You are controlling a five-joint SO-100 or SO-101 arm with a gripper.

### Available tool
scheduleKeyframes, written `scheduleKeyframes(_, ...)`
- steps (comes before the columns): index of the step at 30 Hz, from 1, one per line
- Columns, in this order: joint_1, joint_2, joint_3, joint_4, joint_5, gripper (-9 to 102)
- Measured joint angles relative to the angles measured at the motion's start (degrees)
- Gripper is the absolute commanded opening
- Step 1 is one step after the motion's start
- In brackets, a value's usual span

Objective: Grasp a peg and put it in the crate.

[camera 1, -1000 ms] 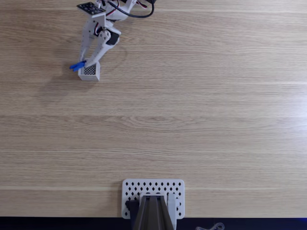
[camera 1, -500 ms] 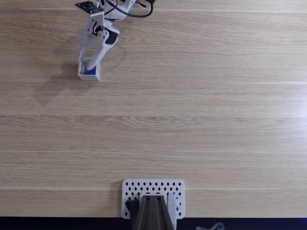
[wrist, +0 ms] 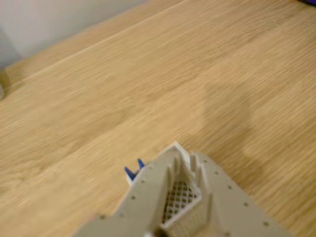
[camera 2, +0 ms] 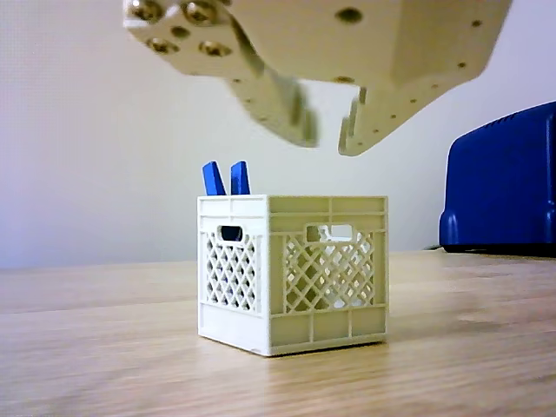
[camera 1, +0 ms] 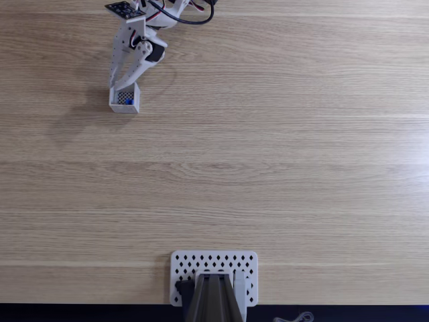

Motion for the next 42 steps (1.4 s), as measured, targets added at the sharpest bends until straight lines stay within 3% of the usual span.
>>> scheduleKeyframes(7, -13.0, 17.0, 1.5, 11.3, 11.3, -1)
scheduleKeyframes(17, -28.9, 46.6, 7.0, 41.2, 45.4, -1)
scheduleKeyframes(24, -31.3, 67.8, 14.4, 57.9, 64.6, 0)
scheduleKeyframes(32, -31.4, 89.3, 26.1, 69.6, 81.9, 0)
scheduleKeyframes(42, -32.6, 94.9, 26.3, 82.9, 87.4, -1)
